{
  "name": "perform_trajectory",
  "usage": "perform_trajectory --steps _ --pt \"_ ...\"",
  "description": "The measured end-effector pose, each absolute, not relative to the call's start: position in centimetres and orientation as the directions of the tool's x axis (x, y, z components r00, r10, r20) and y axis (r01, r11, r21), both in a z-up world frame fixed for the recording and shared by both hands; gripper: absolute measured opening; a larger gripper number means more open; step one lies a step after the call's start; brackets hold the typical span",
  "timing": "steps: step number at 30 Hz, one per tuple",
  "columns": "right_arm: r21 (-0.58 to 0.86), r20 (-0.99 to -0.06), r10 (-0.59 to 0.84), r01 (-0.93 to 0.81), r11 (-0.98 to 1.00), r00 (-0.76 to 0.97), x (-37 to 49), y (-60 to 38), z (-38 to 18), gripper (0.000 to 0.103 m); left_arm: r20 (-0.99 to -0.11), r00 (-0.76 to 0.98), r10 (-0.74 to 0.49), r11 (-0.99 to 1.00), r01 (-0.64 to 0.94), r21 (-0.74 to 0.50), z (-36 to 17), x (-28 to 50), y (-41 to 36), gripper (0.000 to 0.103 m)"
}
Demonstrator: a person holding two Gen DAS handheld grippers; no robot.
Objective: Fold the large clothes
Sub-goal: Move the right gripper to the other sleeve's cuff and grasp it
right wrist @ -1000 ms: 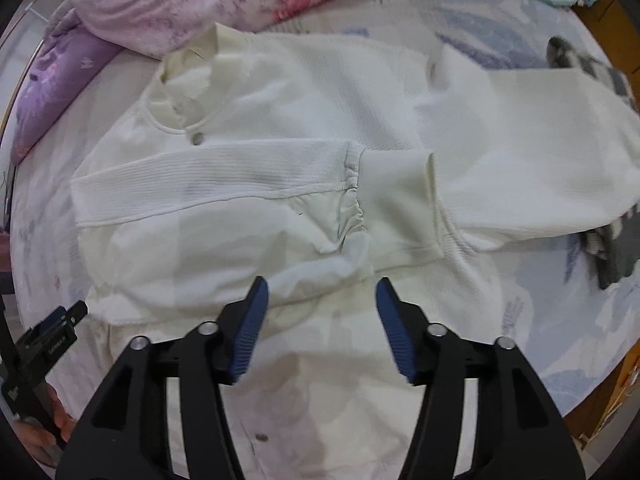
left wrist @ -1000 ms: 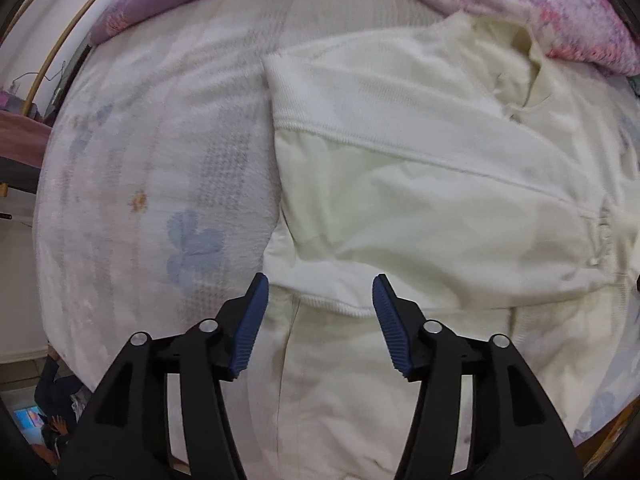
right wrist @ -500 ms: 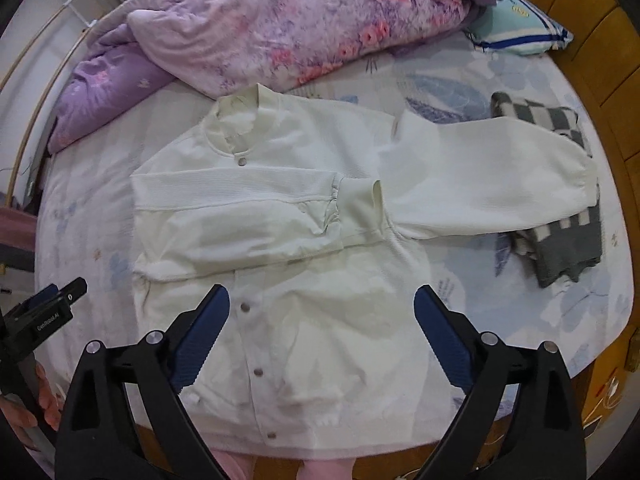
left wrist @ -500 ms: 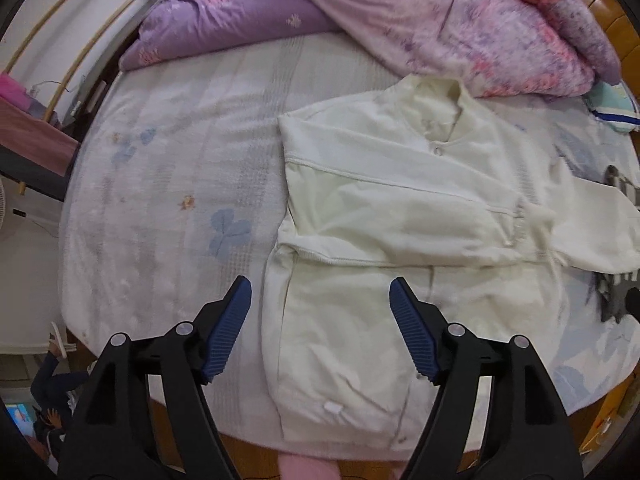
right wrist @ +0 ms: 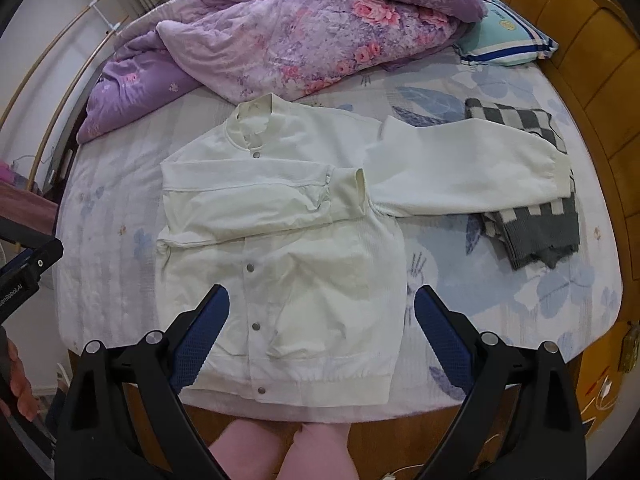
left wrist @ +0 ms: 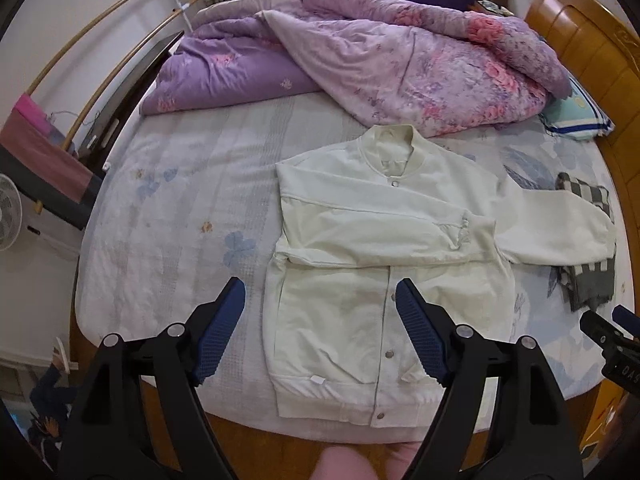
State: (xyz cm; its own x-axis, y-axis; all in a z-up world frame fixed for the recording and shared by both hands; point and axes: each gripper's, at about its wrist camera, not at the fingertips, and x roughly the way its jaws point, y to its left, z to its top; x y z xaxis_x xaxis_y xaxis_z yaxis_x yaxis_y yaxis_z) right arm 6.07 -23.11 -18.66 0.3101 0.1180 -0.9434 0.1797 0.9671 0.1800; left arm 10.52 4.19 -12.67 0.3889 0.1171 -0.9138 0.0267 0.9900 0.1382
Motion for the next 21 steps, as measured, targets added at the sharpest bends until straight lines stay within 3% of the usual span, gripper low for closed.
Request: perform_trajectory --steps 21 --pt "0.108 -0.879 -0.108 0.414 0.904 0.465 -7.3 -21.9 -11.4 0.090 -0.882 0.468 -0.058 0.957 0.278 0.085 -9.5 1.4 3.4 0.079"
